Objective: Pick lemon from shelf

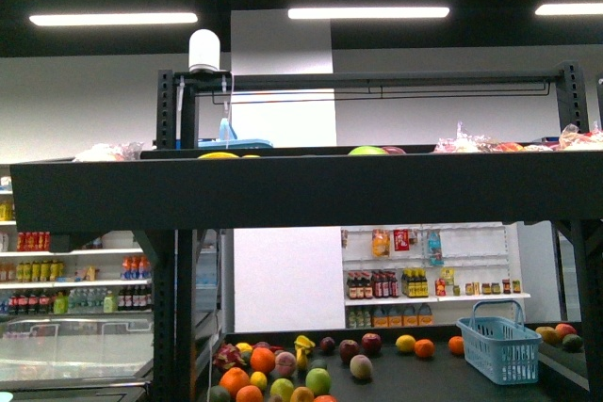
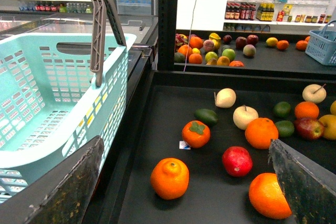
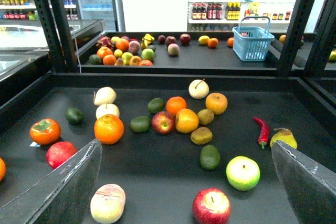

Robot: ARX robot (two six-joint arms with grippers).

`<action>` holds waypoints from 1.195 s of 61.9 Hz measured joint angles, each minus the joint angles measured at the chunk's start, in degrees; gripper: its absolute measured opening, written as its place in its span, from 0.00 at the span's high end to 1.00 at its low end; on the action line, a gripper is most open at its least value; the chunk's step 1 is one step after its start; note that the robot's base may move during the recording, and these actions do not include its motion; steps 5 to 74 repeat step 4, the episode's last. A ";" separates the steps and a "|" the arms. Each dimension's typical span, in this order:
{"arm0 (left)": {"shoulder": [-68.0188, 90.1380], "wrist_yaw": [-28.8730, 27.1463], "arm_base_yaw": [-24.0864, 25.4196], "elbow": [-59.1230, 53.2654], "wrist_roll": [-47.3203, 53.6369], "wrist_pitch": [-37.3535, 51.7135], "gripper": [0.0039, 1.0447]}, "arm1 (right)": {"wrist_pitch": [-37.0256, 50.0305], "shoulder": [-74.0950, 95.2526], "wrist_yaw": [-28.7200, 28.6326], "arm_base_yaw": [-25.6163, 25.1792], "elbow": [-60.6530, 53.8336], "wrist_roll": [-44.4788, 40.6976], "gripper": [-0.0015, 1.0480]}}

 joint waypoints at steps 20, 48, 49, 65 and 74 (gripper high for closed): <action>0.00 0.00 0.00 0.00 0.02 0.00 0.07 | 0.00 0.00 0.00 0.00 0.00 0.02 0.07; 0.00 0.00 0.00 0.00 0.02 0.00 0.07 | 0.00 0.00 0.00 0.00 0.00 0.02 0.07; 0.00 0.00 0.00 0.00 0.02 0.00 0.07 | 0.00 0.00 0.00 0.00 0.00 0.02 0.07; 0.00 0.00 0.00 0.00 0.02 0.00 0.07 | 0.00 0.00 0.00 0.00 0.00 0.02 0.07; 0.00 0.00 0.00 0.00 0.02 0.00 0.07 | 0.00 0.00 0.00 0.00 0.00 0.02 0.07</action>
